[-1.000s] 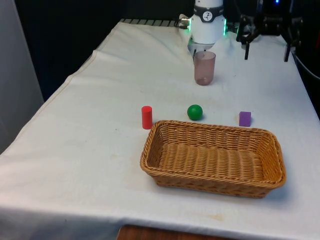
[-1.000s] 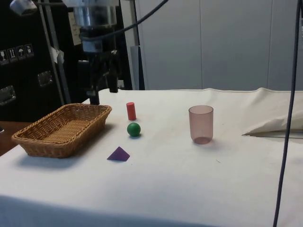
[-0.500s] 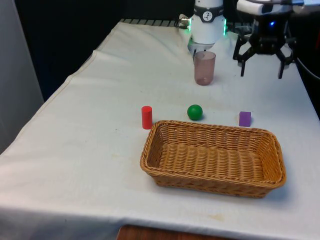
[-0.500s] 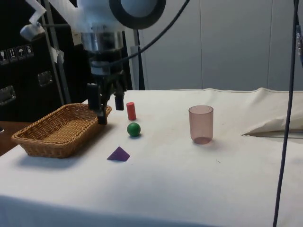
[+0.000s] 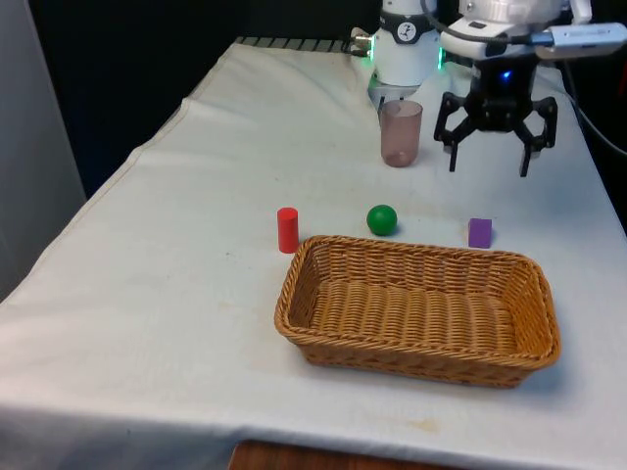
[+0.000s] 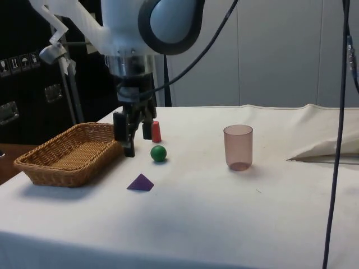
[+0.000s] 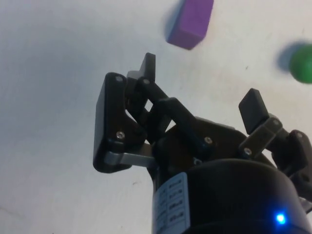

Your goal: Pick up the triangular block and place it into the basket.

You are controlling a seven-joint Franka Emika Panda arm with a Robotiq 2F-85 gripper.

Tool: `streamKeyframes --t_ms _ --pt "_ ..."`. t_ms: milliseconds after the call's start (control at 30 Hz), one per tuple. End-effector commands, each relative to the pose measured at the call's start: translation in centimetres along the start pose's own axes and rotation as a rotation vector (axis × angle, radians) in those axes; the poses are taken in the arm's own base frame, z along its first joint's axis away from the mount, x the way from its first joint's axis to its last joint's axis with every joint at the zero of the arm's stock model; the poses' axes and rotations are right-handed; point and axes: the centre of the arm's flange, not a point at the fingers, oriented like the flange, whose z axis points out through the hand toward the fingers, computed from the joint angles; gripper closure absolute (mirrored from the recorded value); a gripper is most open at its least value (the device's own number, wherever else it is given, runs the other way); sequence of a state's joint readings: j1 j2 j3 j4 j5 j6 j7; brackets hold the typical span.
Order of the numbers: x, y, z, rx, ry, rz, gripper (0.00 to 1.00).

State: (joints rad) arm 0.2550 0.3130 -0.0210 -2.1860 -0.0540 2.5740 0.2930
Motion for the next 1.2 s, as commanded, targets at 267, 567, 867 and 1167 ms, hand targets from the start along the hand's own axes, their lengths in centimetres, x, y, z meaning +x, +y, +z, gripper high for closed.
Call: streamKeyframes --t_ms 267,567,867,1167 --pt "0.0 -1.1 1.5 0.005 0.050 -0.002 0.00" --pt "-0.3 -1.1 4.2 0.003 0.047 -0.012 0.00" --pt "-0.4 -0.7 6.0 -0.006 0.050 -0.019 0.00" --pt "-0.4 -0.5 7.1 -0.012 0.053 -0.025 0.00"
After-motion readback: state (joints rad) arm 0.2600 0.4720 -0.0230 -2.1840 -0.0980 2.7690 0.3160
